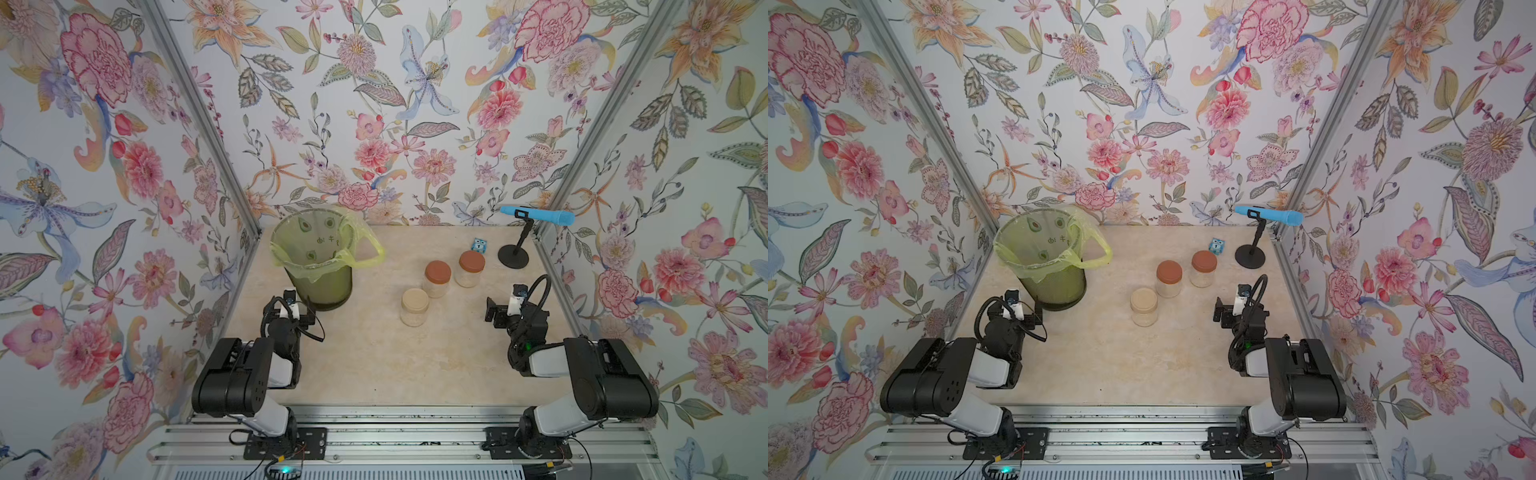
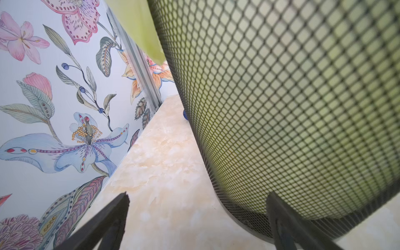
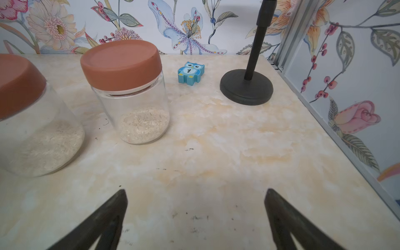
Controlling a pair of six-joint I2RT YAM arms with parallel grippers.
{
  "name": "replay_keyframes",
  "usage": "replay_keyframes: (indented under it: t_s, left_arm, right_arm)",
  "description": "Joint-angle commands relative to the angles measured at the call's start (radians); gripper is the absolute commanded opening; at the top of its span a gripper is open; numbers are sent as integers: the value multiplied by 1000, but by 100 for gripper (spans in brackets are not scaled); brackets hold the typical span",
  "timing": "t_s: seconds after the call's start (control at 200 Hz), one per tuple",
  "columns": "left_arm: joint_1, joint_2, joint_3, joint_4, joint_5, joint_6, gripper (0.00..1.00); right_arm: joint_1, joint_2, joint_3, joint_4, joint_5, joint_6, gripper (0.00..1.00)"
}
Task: Empty moldy rice from jars
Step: Pick up the jar from the center of the board.
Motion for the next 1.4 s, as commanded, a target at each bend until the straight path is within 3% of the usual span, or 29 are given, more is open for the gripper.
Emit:
replay_keyframes:
  t_s: [0.0,0.931,1.391]
  left_arm:
    - [5,6,26,56,-5,-1,100]
    - [-5,-29,23,52,15,13,100]
    - [-122,-273,-63,8,-277,61,100]
  right_arm:
    - [-2,11,23,50,-10,-18,100]
    - [2,5,26,37,4,-21,100]
    - [137,-202,196,-503,148,-47,100]
